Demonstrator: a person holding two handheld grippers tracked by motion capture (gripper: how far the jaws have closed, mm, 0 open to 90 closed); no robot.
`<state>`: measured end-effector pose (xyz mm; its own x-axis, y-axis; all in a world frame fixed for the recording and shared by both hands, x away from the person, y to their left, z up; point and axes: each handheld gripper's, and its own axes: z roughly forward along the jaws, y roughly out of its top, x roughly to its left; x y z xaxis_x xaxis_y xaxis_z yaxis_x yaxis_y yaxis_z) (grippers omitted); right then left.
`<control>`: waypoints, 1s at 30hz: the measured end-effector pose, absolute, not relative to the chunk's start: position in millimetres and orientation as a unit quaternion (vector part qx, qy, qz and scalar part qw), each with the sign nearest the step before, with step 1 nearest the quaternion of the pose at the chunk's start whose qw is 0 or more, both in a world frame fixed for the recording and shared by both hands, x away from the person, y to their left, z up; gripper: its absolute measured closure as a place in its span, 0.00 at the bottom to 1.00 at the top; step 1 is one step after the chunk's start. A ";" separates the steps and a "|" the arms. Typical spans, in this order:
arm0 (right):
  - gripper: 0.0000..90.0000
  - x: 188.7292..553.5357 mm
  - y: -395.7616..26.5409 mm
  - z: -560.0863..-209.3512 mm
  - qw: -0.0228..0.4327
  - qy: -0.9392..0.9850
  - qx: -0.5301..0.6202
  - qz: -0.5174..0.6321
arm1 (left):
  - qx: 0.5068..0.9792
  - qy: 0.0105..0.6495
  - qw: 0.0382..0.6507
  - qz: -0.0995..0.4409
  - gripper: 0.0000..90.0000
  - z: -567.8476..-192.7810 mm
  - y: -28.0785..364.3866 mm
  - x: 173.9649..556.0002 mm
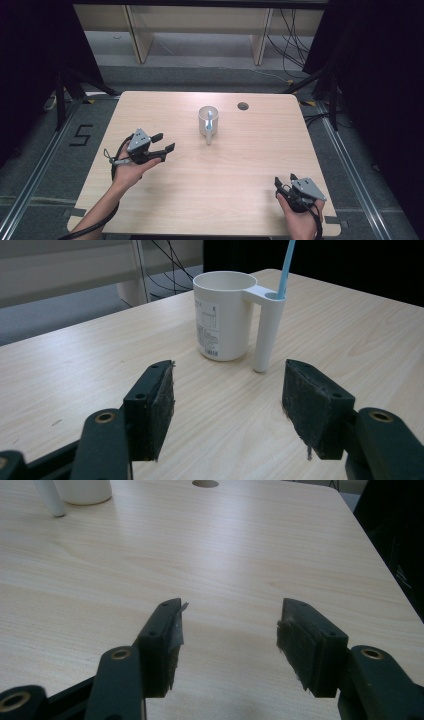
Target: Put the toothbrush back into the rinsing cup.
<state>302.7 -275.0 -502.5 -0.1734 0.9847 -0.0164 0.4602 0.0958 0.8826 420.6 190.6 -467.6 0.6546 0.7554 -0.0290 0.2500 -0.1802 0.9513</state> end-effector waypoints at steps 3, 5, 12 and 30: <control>0.49 304.1 -276.9 -502.8 0.342 0.666 0.536 0.390 | 0.728 0.347 0.540 0.239 0.41 -471.0 196.7 412.9; 0.49 304.0 -277.0 -502.7 0.342 0.666 0.536 0.390 | 0.731 0.347 0.535 0.245 0.41 -471.9 198.8 409.5; 0.48 303.7 -277.8 -502.2 0.351 0.669 0.531 0.384 | 0.731 0.354 0.527 0.250 0.41 -483.1 212.3 396.1; 0.48 303.7 -276.1 -502.5 0.353 0.670 0.529 0.383 | 0.723 0.383 0.511 0.262 0.41 -506.9 245.5 370.2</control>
<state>303.7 -276.1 -502.5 -0.1913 0.9792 -0.0684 0.4386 0.1476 0.8865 370.2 245.5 -506.9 0.5689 0.8223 -0.0129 0.2868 -0.1838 0.9402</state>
